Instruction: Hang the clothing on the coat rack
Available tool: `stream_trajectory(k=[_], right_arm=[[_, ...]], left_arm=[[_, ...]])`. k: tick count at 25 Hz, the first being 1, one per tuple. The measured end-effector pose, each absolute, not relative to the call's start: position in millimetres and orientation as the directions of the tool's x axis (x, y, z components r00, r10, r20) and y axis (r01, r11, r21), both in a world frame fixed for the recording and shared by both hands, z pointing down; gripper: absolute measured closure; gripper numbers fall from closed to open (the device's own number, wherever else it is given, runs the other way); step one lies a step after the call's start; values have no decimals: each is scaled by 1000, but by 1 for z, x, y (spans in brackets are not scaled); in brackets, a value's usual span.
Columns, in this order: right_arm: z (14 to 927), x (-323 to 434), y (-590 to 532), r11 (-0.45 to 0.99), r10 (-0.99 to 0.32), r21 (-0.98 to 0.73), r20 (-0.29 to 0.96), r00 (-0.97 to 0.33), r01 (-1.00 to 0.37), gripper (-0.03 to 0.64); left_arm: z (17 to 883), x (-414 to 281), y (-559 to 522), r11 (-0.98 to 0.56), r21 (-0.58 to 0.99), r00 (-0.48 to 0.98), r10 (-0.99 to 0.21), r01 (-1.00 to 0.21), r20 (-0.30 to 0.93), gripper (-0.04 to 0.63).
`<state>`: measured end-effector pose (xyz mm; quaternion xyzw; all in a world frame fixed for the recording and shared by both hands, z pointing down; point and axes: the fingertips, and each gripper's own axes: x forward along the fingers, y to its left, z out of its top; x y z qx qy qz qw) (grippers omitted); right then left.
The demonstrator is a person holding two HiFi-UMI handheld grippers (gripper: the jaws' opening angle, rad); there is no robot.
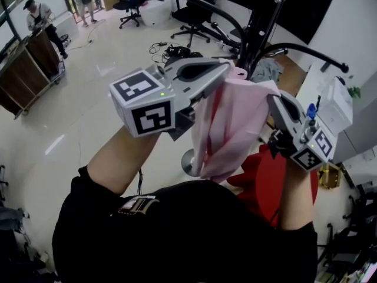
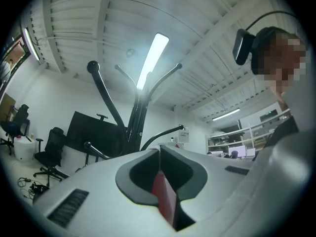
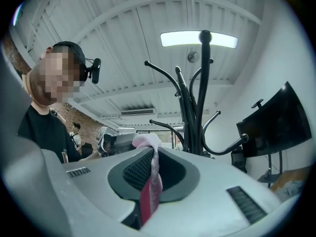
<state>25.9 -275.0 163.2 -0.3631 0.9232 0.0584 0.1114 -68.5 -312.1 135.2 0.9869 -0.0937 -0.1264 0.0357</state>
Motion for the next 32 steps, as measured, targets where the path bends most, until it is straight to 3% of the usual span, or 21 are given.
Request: stream_trajectory(k=[7,21,27,32], right_arm=[[158,40,-305,664,-721,-4,-267,-639,-748,600],[164,59,-341,488,-837,98,-229,-497,-867,598],[215,35,-347,498,-847,224,-79,-525,-838,594],[239,8,-327,569,-807,211,-45,-589,-795,592]], left_arm=[[125,-51,-342,-975,127,949,-209,-183,-237,591],[113,-31,-394,-954,189,920,-278,-231,-277,591],[159,-12,-401,-941,230,937,-293,-248,-189,591],[199,-10,-386,-945,224,954,-271,-237,-132,591]])
